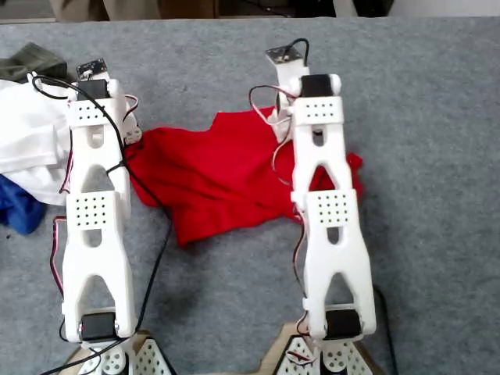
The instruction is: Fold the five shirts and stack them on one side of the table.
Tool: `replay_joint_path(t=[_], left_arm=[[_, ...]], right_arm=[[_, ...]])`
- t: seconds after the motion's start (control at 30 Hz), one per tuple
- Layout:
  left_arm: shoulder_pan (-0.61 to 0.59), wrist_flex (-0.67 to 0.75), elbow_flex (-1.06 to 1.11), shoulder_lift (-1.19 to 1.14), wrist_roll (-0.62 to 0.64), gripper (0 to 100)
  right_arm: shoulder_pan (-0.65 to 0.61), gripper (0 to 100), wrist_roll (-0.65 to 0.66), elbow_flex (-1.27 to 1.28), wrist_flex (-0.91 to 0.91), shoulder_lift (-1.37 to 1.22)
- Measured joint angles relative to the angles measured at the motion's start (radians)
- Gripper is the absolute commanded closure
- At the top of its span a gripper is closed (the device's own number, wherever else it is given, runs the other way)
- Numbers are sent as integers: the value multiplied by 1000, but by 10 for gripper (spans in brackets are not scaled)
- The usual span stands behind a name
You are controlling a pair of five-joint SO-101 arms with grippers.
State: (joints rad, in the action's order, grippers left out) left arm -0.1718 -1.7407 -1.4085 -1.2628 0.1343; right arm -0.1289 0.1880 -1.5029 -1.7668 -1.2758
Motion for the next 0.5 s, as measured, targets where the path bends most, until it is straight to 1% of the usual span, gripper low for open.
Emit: replay_joint_path(t=[0.13,0.27,0.37,0.5], left_arm=[[3,0,0,-2,-37,982],[11,0,0,-2,-54,982],[12,0,0,-2,-54,982],[12,0,0,-2,-54,982]], right_arm=[[14,995,58,176,0,89],[14,986,169,381,5,190],[14,899,218,423,26,213],[15,765,226,423,31,215]])
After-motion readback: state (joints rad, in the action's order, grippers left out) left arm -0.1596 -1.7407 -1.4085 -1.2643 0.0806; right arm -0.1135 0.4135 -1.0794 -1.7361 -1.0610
